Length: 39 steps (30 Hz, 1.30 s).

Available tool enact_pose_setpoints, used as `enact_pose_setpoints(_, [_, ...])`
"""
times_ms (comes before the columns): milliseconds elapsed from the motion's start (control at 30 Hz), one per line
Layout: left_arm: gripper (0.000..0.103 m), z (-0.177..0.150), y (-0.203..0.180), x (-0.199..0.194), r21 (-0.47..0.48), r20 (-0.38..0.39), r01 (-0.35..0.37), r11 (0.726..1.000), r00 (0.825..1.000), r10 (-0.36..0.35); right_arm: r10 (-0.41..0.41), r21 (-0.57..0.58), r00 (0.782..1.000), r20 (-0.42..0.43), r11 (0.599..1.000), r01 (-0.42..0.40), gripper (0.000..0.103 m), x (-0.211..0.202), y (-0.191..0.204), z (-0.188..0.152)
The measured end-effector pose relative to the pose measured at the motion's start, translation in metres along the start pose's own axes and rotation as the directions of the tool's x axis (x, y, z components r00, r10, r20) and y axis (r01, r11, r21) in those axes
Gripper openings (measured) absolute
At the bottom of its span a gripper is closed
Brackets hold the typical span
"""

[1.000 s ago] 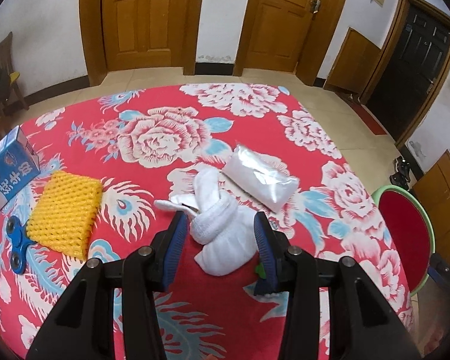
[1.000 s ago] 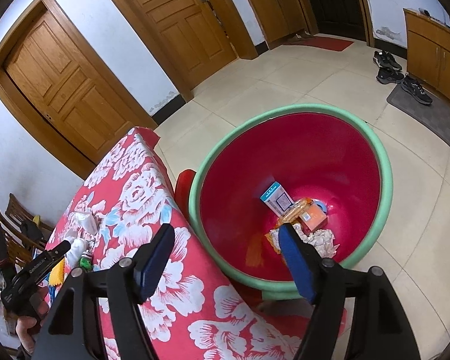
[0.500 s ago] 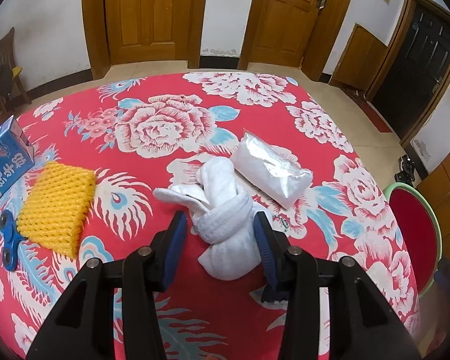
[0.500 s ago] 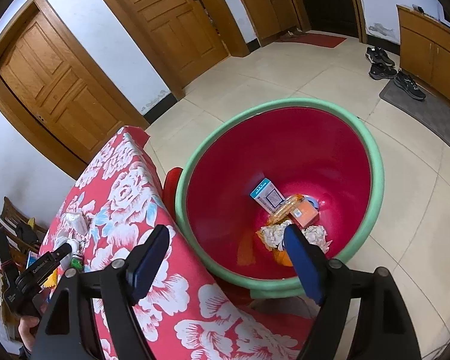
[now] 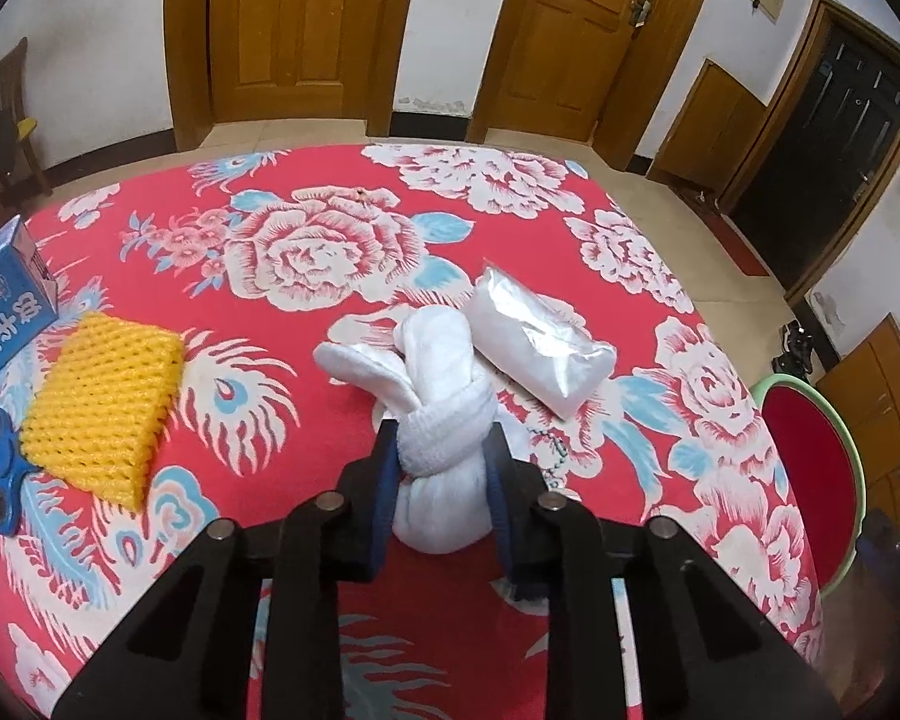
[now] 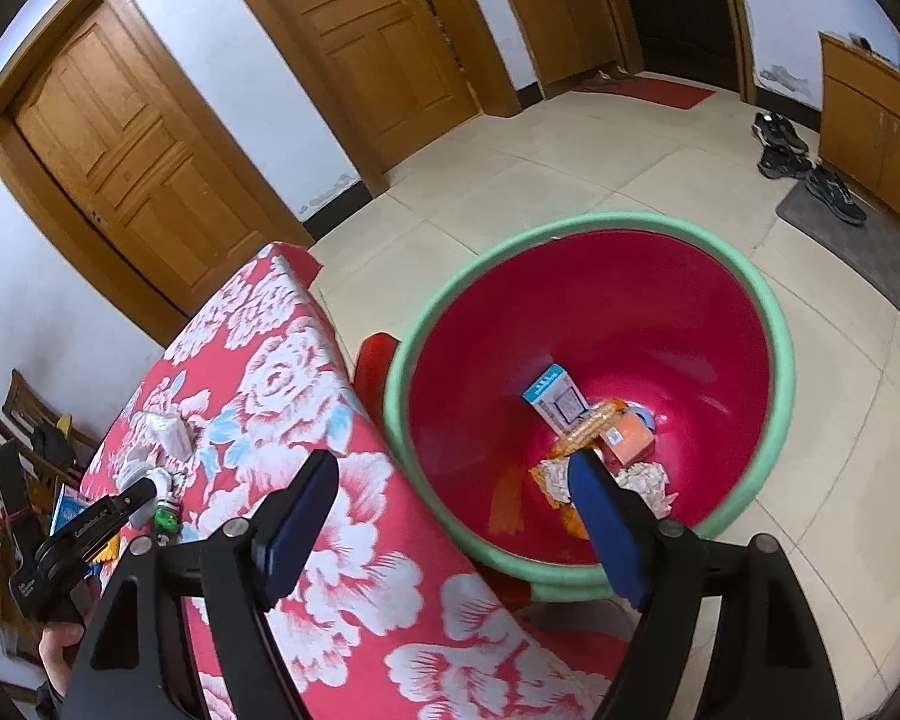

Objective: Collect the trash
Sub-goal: 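Grasp the clear plastic bag on the table with the right tool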

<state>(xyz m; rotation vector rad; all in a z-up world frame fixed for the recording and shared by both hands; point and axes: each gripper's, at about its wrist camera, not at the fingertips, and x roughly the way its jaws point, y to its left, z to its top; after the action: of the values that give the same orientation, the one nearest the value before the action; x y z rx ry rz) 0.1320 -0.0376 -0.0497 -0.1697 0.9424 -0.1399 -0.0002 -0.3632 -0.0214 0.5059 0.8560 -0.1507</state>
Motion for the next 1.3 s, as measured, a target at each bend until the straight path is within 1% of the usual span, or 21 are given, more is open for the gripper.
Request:
enact_pose_setpoints(167, [0.026,0.003,0.007,-0.008,-0.003,0.013,-0.008,1.000,1.000,0.008,0.022,-0.047,1.000,-0.003,0.999,-0.022,0.081,0.003,0.022,0.004])
enact_pose_setpoints(500, [0.026,0.016,0.033,-0.024,0.009,0.062,-0.075,0.997,0.995,0.075,0.076,-0.159,0.997,-0.027,0.984,-0.079,0.081,0.017,0.077,0.005])
enact_pose_setpoints(700, [0.026,0.023,0.055,-0.025,-0.027,0.093,-0.116,0.993,0.989,0.118,0.091,-0.210,0.995,-0.042,0.973,-0.098,0.081,0.027,0.108,0.003])
enact_pose_setpoints(967, [0.026,0.021,0.074,-0.021,-0.068,0.118,-0.127,0.990,0.984,0.134,0.103,-0.285,0.992,-0.068,0.951,-0.118,0.081,0.053,0.155,-0.002])
enact_pose_setpoints(1300, [0.026,0.019,0.087,-0.018,-0.104,0.117,-0.128,0.986,0.983,0.140,0.125,-0.377,0.987,-0.105,0.913,-0.156,0.081,0.092,0.211,-0.008])
